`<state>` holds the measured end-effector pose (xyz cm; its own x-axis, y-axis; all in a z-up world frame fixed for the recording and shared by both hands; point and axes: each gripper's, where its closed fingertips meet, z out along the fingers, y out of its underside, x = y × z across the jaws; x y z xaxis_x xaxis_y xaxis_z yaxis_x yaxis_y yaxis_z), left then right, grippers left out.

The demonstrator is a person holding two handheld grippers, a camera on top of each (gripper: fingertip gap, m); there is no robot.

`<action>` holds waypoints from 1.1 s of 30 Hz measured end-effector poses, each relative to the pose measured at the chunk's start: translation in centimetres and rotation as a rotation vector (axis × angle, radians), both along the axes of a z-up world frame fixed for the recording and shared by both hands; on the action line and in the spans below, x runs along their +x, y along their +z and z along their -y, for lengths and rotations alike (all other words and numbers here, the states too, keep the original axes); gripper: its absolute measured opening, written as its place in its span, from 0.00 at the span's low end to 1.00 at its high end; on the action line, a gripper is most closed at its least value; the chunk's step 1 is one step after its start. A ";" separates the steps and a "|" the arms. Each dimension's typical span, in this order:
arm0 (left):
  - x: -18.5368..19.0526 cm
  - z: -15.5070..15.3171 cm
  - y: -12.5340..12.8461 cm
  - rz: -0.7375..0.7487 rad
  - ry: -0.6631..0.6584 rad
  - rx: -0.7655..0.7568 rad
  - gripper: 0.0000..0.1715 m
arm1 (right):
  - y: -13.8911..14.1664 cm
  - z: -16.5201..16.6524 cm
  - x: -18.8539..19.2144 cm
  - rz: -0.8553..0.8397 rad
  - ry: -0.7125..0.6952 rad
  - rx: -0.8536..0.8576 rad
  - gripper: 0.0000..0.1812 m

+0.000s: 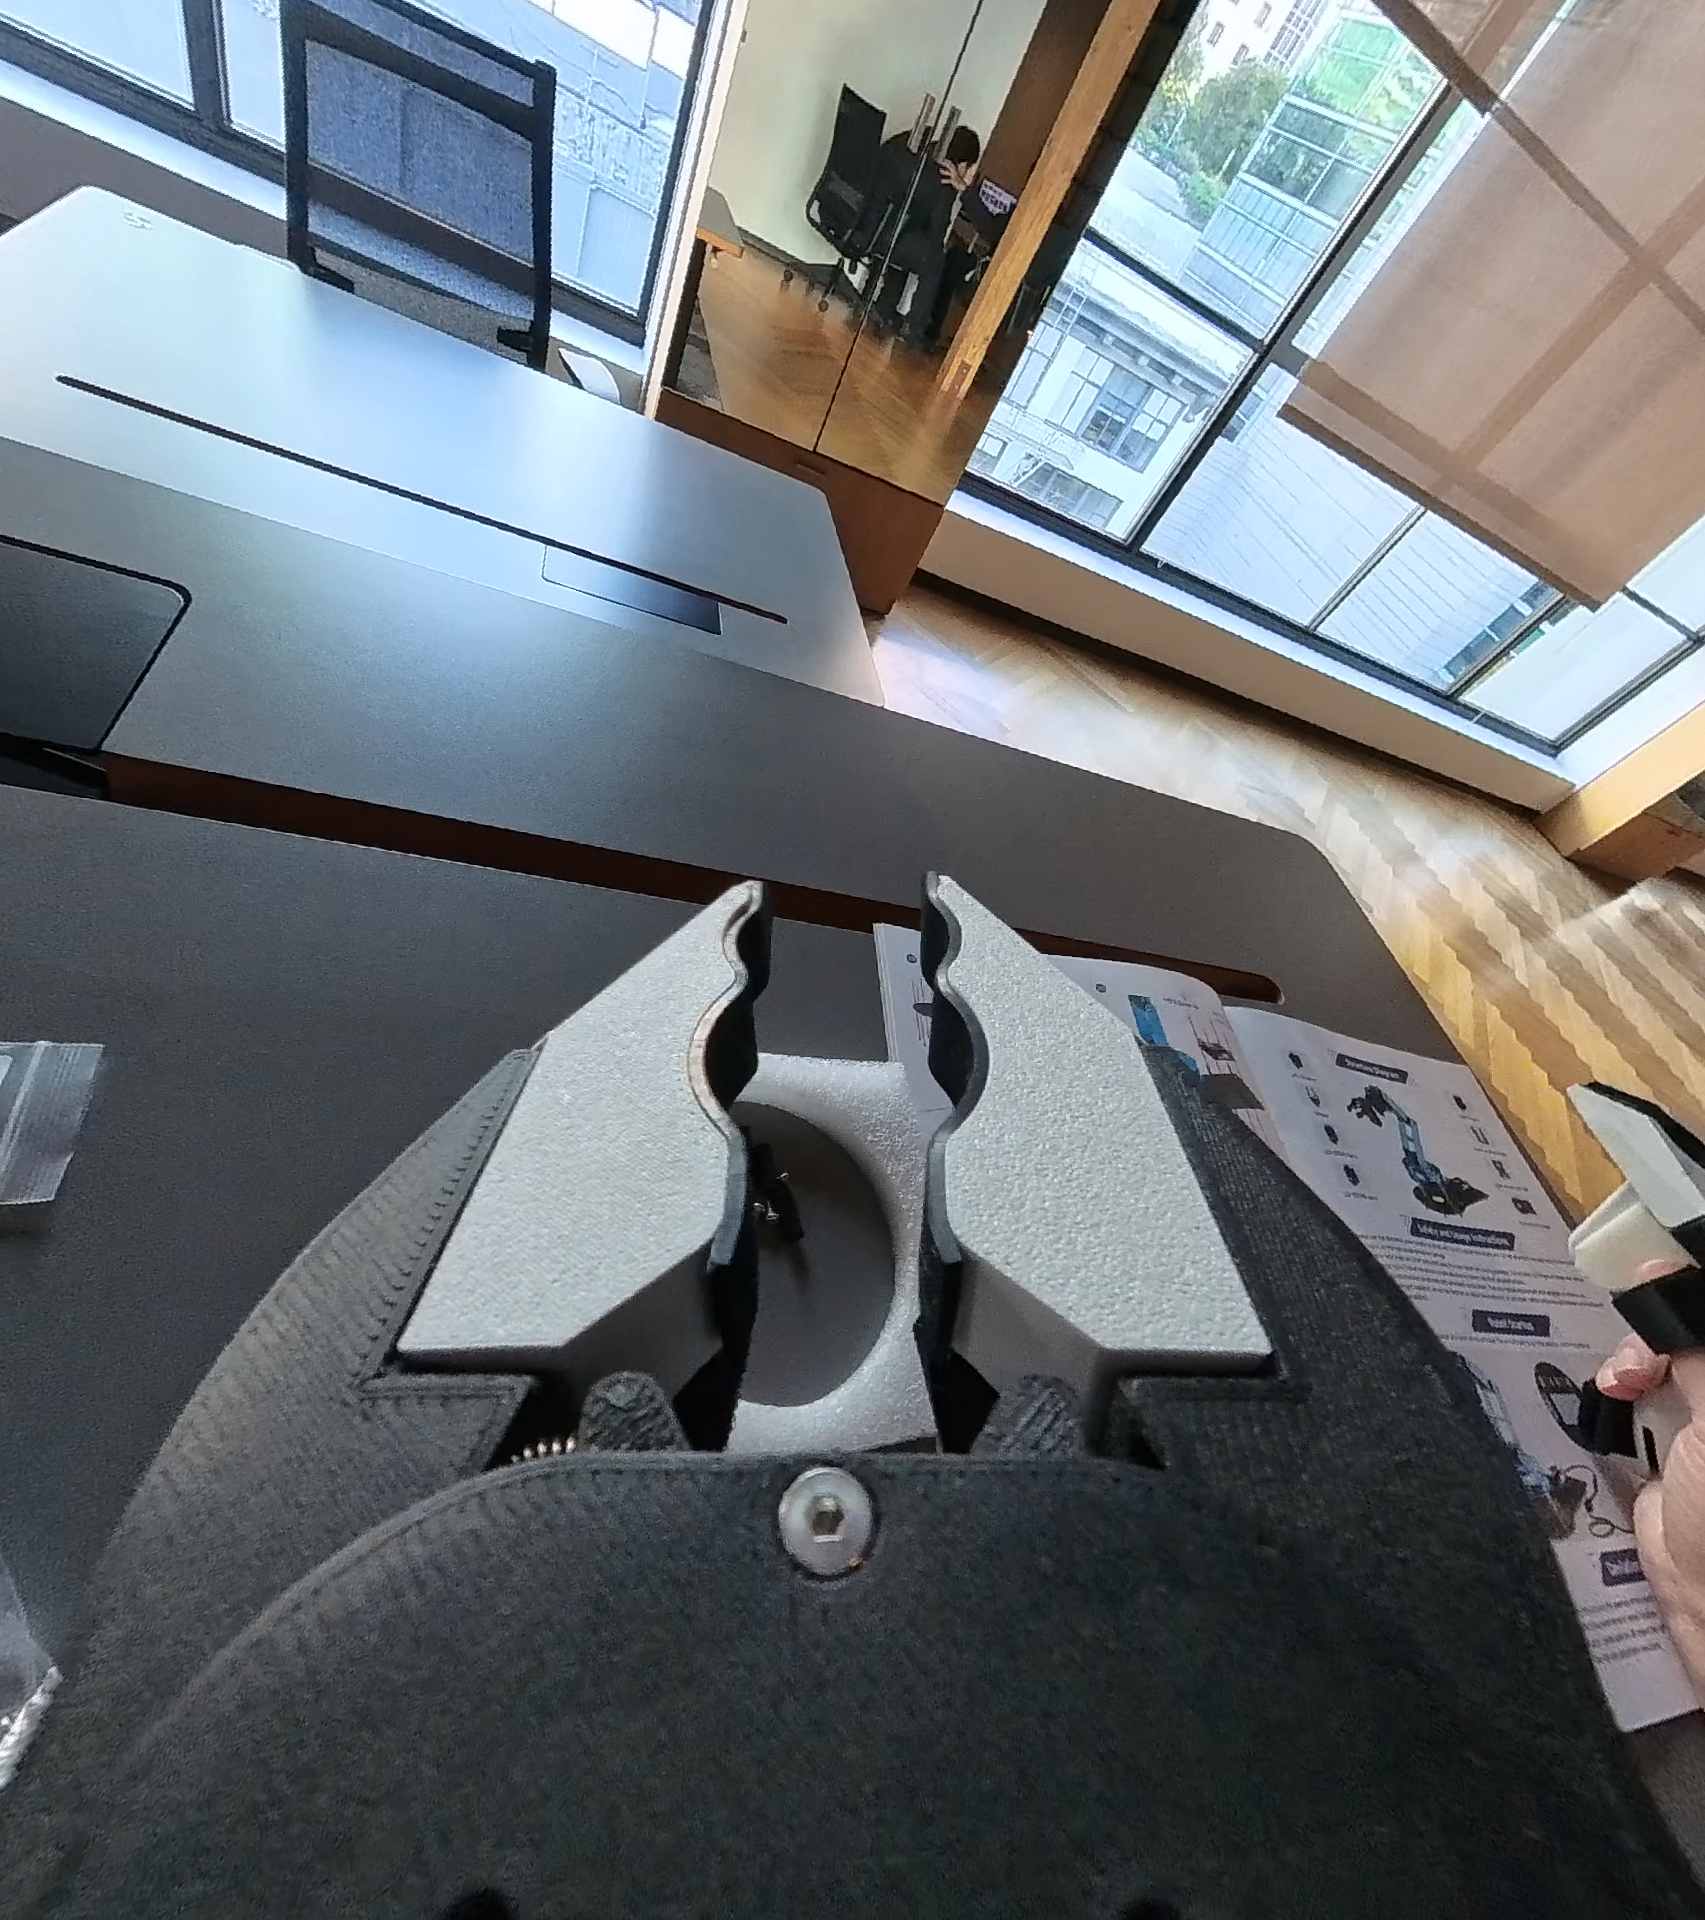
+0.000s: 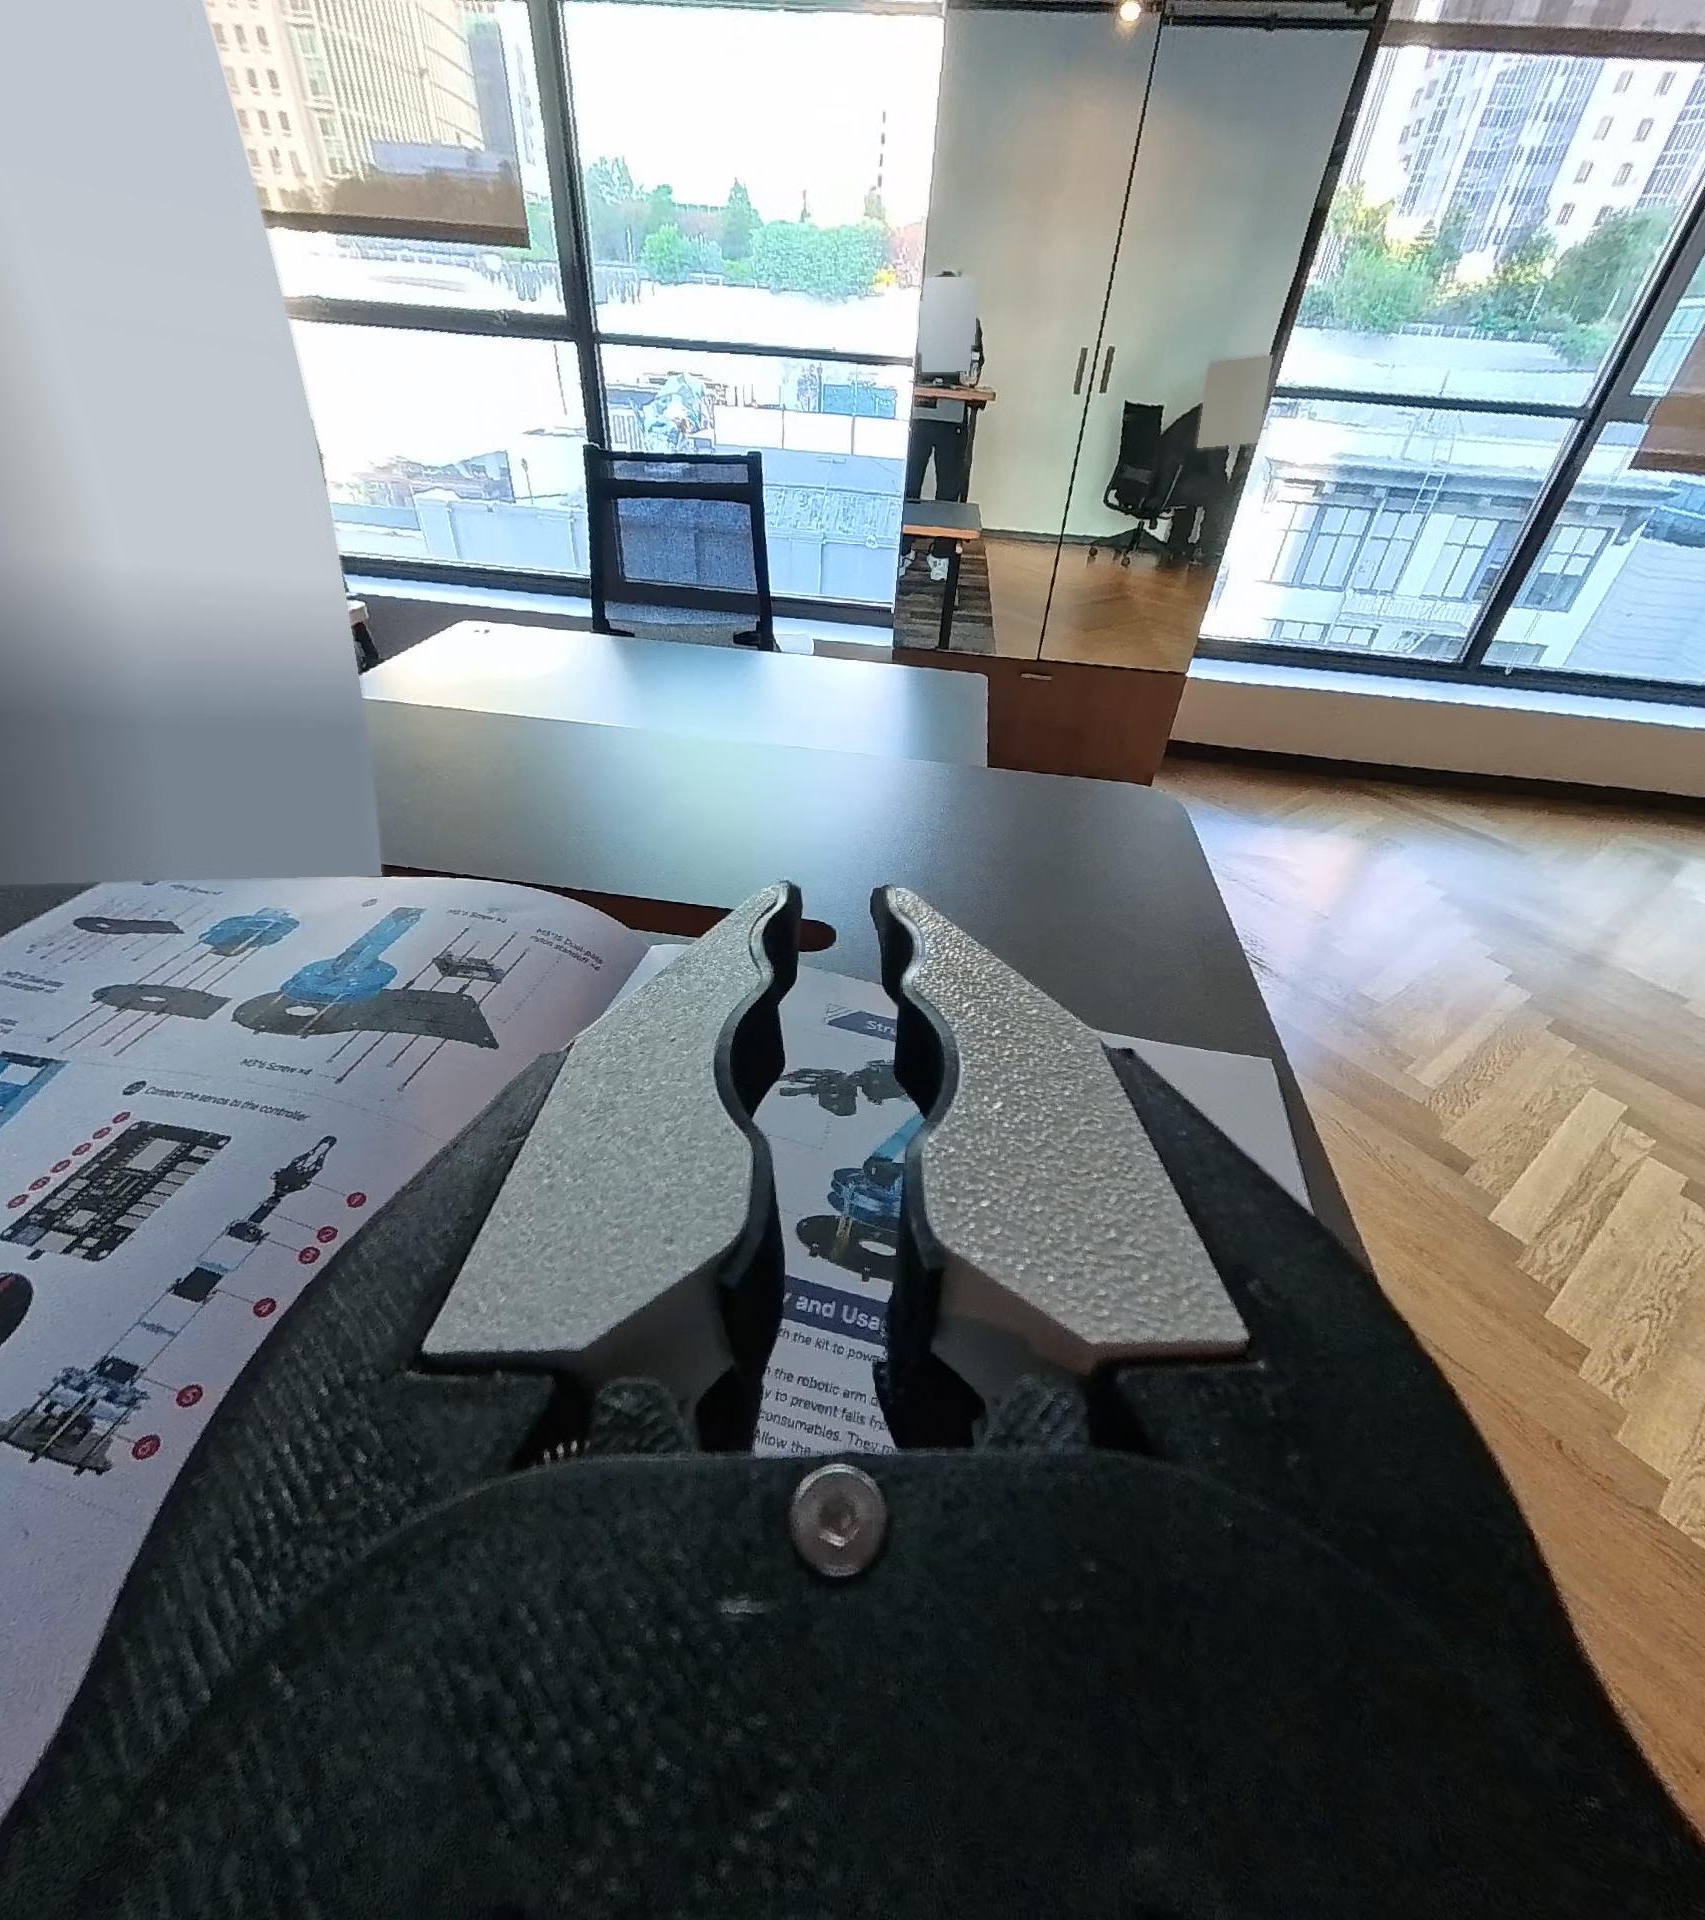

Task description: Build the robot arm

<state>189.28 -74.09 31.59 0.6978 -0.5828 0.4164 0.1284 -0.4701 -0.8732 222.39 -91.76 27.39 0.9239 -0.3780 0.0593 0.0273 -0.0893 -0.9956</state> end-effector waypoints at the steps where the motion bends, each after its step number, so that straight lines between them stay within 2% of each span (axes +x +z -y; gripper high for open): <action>1: 0.0 0.0 0.0 0.005 -0.002 -0.001 0.15 | 0.0 0.0 0.0 0.000 0.001 -0.001 0.07; 8: 0.8 0.8 0.6 0.044 -0.059 -0.030 0.16 | 0.0 -0.3 -0.2 0.014 0.019 -0.002 0.07; 11: 2.6 2.2 0.3 0.058 -0.186 -0.099 0.17 | 0.1 -0.4 -0.2 0.032 0.018 -0.005 0.07; 15: 5.8 4.9 -0.1 0.182 -0.407 -0.216 0.18 | 0.7 -0.3 -0.4 0.044 0.025 0.023 0.06; 19: 7.5 6.9 -0.5 0.155 -0.523 -0.244 0.21 | 0.6 -0.3 -0.4 0.039 0.022 0.017 0.06; 25: 8.2 8.7 0.7 0.154 -0.593 -0.233 0.21 | 1.0 0.0 -0.3 0.051 0.016 0.037 0.06; 33: 8.1 8.8 0.9 0.124 -0.585 -0.215 0.20 | 0.9 -0.3 -0.8 0.060 0.039 0.029 0.06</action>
<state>197.38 -82.91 32.44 0.2278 -0.7475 0.6240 -0.1086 -0.6563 -0.7466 221.63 -91.42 28.25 0.9332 -0.3439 0.1041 0.0896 -0.0579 -0.9943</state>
